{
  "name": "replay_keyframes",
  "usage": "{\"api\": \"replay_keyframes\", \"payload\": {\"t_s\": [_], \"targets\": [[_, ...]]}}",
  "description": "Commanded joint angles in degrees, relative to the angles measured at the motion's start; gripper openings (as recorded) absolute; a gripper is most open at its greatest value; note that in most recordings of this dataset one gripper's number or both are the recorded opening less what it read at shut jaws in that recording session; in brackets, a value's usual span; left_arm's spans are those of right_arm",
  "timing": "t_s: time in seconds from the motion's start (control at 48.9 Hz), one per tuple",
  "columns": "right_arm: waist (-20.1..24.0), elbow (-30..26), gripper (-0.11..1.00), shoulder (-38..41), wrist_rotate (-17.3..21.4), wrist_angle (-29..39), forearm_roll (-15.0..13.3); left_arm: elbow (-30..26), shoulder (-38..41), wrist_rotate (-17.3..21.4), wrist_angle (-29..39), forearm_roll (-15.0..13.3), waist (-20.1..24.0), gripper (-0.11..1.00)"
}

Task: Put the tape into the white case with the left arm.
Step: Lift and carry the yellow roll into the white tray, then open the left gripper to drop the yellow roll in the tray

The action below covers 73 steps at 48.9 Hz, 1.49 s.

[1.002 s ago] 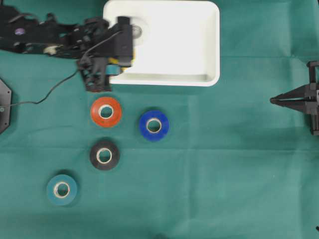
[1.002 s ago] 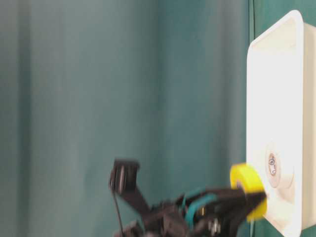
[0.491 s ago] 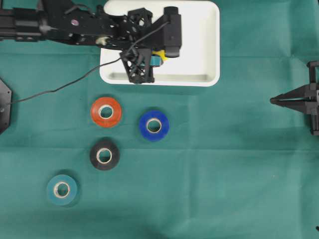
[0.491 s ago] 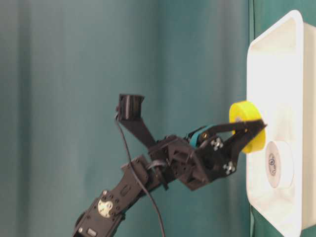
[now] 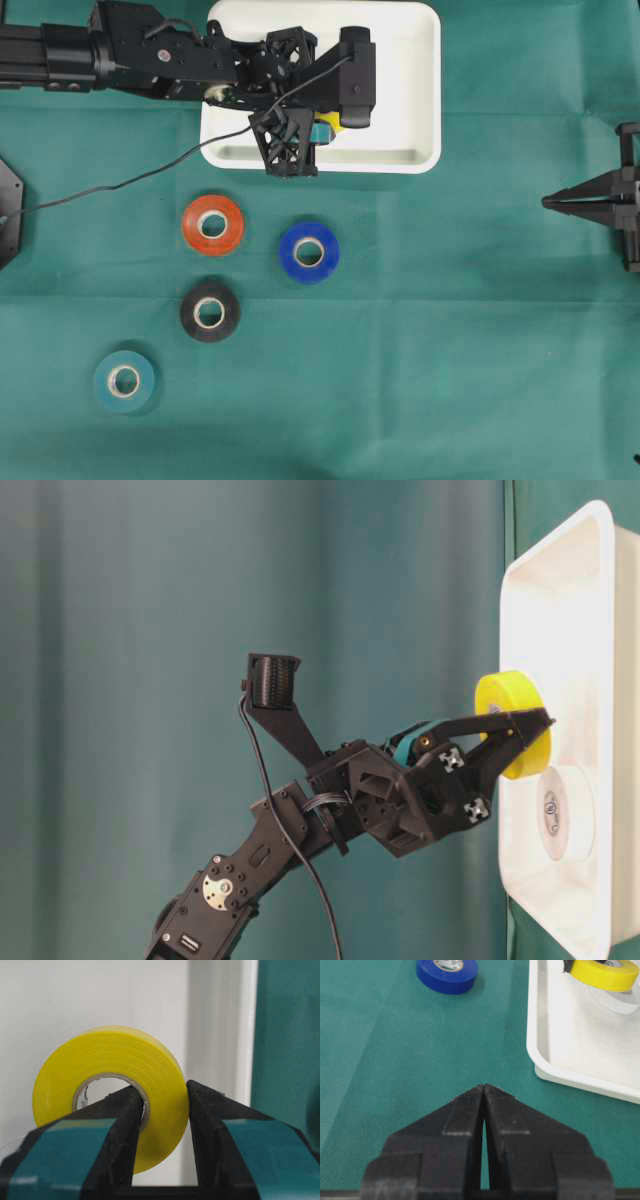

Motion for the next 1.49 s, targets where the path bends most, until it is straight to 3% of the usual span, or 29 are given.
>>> {"api": "replay_keyframes", "payload": {"t_s": [0.0, 0.205, 0.389, 0.511, 0.696, 0.9, 1.473], "targets": [[0.00, -0.53, -0.10, 0.53, 0.09, -0.62, -0.09, -1.23, -1.05, 0.00, -0.26, 0.00, 0.26, 0.25], [-0.09, -0.53, -0.10, 0.53, 0.09, -0.62, -0.09, -0.79, -0.97, 0.00, -0.53, 0.00, 0.35, 0.27], [-0.09, -0.53, -0.10, 0.53, 0.09, -0.62, -0.09, -0.35, -1.05, 0.09, -0.53, 0.00, 0.35, 0.78], [-0.09, -0.53, -0.10, 0.53, 0.09, -0.62, -0.09, -0.18, -1.23, 0.09, -0.53, 0.00, 0.35, 0.70], [-0.09, -0.53, -0.10, 0.44, 0.09, -0.62, -0.09, 0.62, -2.20, 0.18, -0.44, 0.00, 0.53, 0.70], [-0.09, -0.62, -0.10, 0.53, 0.09, -0.62, -0.09, 5.36, -7.65, 0.18, -0.53, 0.00, 1.32, 0.70], [-0.09, -0.62, -0.10, 0.44, 0.09, -0.53, -0.09, 29.36, -31.73, 0.00, 0.00, 0.09, 1.76, 0.70]]}}
